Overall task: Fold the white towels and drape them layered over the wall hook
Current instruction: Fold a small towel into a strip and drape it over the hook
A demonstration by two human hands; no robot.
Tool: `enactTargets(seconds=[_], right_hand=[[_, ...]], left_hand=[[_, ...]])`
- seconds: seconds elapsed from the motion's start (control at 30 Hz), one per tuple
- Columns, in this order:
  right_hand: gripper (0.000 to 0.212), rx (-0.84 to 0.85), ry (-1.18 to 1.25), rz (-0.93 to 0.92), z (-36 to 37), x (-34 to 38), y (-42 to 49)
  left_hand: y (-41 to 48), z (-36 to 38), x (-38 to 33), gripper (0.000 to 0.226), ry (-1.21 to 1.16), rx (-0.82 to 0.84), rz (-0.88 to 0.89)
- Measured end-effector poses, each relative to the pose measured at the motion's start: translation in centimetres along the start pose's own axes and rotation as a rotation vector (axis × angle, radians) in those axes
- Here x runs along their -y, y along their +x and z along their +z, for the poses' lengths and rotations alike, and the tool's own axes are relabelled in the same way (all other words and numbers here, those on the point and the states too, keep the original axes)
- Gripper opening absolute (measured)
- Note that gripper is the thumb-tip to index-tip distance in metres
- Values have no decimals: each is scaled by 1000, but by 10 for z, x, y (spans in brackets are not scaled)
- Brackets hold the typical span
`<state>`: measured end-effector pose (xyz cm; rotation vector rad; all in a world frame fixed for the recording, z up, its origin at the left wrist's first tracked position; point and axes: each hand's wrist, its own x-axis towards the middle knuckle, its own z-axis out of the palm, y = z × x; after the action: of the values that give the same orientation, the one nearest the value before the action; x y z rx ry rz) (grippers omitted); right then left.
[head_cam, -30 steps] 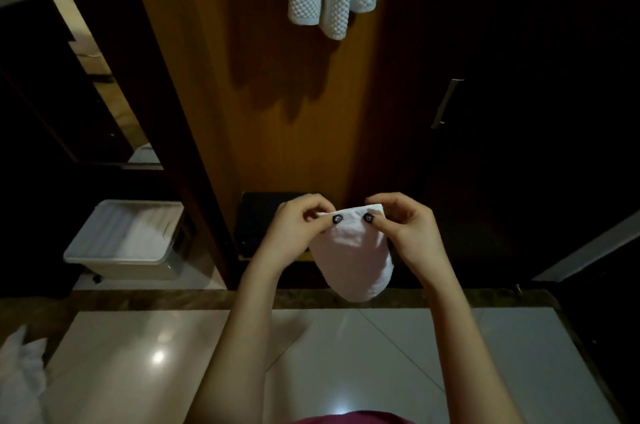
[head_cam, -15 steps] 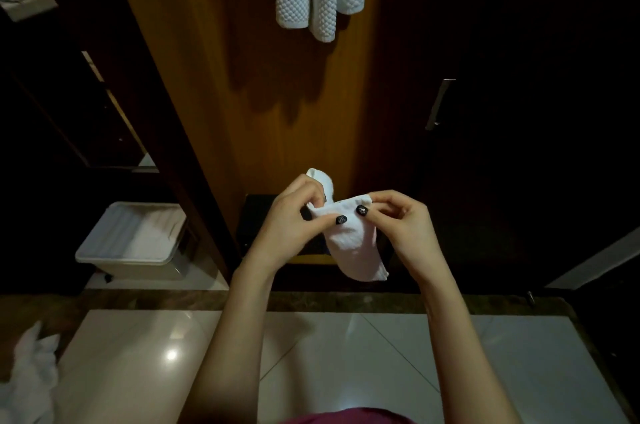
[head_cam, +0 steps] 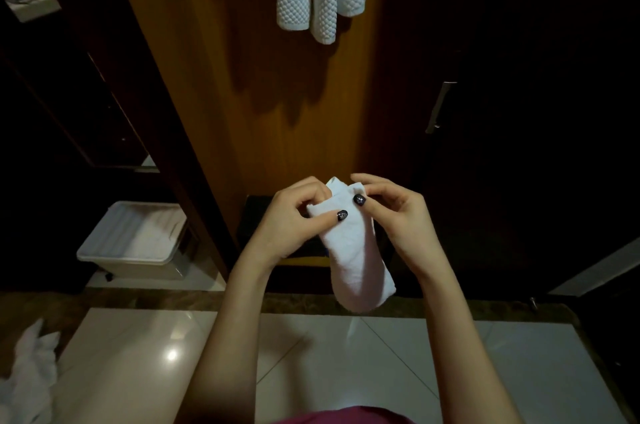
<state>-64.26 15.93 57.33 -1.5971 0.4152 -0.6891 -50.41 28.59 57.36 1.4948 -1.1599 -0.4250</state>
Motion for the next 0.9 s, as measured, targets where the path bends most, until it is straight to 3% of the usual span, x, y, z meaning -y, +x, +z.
enactTargets(seconds=[0.37, 0.53, 0.7, 0.8, 0.9], right_hand=[[5, 60, 22, 19, 7, -9, 9], [8, -83, -72, 24, 15, -10, 13], [5, -209, -78, -31, 17, -6, 15], [4, -275, -80, -59, 18, -5, 15], [7, -346, -97, -90, 17, -6, 15]], left_hand=[[5, -1, 1, 22, -69, -44, -6], [7, -1, 10, 22, -131, -172, -13], [10, 4, 8, 42, -284, -263, -56], [10, 5, 6, 46, -341, -211, -46], [8, 4, 6, 33, -270, -120, -35]])
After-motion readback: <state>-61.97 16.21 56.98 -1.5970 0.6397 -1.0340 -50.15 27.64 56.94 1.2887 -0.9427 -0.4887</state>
